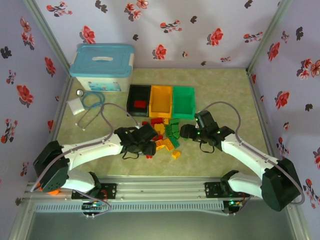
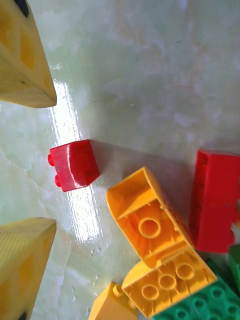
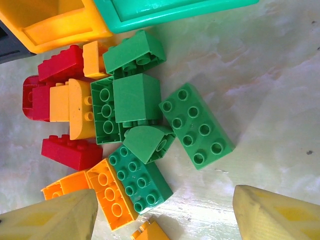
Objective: Sort the legos into containers by color
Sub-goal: Pick up the lego from the middle-left of the table.
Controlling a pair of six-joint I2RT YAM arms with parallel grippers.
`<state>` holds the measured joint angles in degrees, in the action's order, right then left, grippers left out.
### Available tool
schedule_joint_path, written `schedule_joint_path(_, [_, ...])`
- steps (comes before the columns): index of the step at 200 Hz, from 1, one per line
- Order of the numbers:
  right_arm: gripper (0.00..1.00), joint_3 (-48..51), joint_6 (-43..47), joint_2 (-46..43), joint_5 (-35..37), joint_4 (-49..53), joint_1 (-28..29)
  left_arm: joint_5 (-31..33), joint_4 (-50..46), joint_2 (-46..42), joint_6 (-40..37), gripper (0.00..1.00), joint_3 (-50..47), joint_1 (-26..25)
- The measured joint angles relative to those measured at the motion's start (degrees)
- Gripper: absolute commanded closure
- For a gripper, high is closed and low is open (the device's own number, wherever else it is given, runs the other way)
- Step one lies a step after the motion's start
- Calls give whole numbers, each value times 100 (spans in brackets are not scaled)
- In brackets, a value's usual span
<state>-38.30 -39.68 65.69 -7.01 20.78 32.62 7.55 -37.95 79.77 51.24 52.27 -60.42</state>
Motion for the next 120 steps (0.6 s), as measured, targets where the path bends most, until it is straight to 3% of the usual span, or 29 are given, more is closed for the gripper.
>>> schedule_joint_path(41, [27, 0, -2, 0, 85, 0, 26, 46, 101, 417, 457, 43, -70, -192])
schedule_joint_path(120, [27, 0, 0, -76, 179, 2, 35, 96, 291, 890, 595, 49, -15, -221])
